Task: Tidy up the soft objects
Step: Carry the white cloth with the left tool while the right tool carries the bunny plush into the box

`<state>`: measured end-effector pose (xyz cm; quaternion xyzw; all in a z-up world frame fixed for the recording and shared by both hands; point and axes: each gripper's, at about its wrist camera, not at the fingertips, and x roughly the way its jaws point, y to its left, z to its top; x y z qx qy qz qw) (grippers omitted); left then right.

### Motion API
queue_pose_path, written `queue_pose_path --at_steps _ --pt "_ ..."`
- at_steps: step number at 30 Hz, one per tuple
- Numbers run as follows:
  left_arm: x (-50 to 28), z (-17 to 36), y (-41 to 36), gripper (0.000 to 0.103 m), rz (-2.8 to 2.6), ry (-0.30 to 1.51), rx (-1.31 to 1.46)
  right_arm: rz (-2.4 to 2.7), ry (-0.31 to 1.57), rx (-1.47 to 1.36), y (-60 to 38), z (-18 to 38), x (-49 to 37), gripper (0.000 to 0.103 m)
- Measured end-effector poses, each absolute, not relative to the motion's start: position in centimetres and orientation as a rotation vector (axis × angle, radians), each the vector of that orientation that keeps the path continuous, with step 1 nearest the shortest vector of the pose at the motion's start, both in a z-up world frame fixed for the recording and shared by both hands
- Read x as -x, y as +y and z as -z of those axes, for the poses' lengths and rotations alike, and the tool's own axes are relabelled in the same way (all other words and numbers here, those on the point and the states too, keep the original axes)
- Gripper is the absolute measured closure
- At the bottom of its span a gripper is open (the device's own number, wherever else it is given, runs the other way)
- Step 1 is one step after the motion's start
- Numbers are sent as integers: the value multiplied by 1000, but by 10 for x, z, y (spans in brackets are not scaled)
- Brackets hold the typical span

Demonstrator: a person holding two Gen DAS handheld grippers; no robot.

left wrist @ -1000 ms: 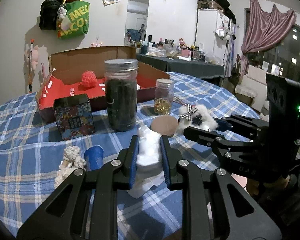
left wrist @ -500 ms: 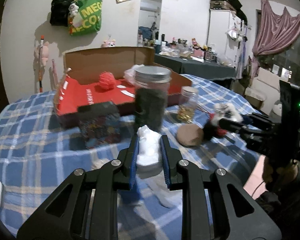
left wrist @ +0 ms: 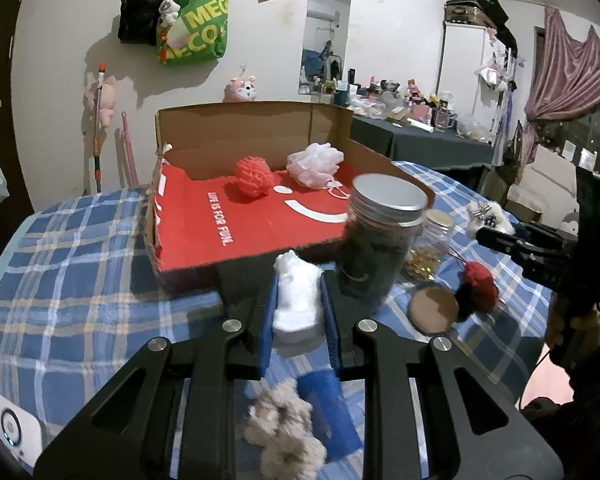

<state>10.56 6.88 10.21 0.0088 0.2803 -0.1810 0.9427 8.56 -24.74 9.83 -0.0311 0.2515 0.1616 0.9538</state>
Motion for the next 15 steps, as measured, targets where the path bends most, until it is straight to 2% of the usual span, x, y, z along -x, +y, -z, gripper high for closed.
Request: queue_pose_path --at_steps 15 --pt "-169 -118 74 83 402 620 -42 -426 578 114 -232 -116 -160 64"
